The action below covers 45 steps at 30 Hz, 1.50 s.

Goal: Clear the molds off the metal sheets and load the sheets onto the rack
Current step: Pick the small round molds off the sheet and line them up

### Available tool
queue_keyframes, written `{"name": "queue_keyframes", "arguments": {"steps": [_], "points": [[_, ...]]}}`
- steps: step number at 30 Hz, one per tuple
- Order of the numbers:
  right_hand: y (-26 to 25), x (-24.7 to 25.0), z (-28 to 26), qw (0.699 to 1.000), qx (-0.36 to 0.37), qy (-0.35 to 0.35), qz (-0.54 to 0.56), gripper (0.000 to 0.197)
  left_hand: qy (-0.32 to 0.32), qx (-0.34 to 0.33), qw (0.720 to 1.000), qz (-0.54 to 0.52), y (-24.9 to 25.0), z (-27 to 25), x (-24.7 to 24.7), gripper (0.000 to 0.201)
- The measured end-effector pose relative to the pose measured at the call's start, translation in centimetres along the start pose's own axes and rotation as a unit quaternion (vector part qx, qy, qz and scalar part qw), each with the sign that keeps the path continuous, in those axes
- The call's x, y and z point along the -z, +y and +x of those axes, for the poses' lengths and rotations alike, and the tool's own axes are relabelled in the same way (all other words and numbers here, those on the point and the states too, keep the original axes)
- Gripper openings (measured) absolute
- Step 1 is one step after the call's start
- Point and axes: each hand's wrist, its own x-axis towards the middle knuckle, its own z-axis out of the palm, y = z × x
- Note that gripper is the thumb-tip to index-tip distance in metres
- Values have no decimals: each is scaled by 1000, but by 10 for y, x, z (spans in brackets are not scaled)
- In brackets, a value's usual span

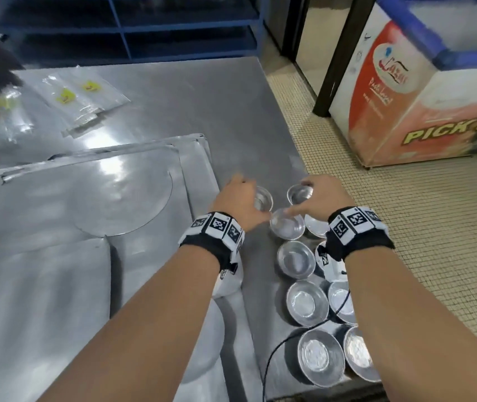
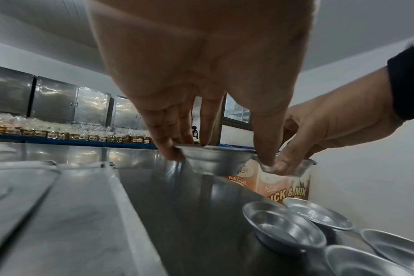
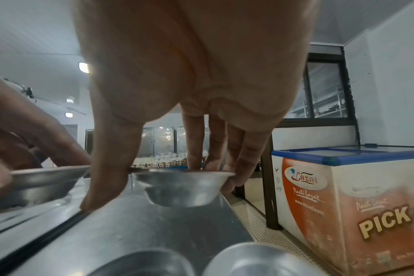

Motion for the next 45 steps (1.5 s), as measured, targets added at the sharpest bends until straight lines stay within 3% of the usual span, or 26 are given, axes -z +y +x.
{"name": "queue_keyframes", "arguments": {"steps": [6, 13, 20, 26, 31, 36, 39, 45], "points": [[27, -3, 53, 999, -25, -16, -29, 84, -37, 12, 999, 32, 16, 65, -32, 45], [49, -14, 76, 998, -40, -35, -36, 47, -61, 16, 997, 36, 29, 100, -61, 33], [56, -22, 83, 997, -19, -19, -74, 54, -44, -9, 998, 43, 32, 104, -77, 54], [54, -27, 79, 997, -1, -10, -81, 70, -32, -15, 998, 56, 30, 99, -75, 56], [43, -21, 63, 997, -1, 3, -73, 79, -6, -16, 999, 42, 24, 83, -64, 49], [18, -13, 30, 996, 18, 19, -86, 56, 20, -15, 999, 35, 11, 47, -38, 34], [-15, -14, 0, 993, 40, -14, -109, 44, 12, 14, 1000, 7, -5, 9, -14, 29], [-116, -41, -75, 980, 96, -90, -152, 49, -15, 59, 998, -25, -74, -93, 38, 42]]}}
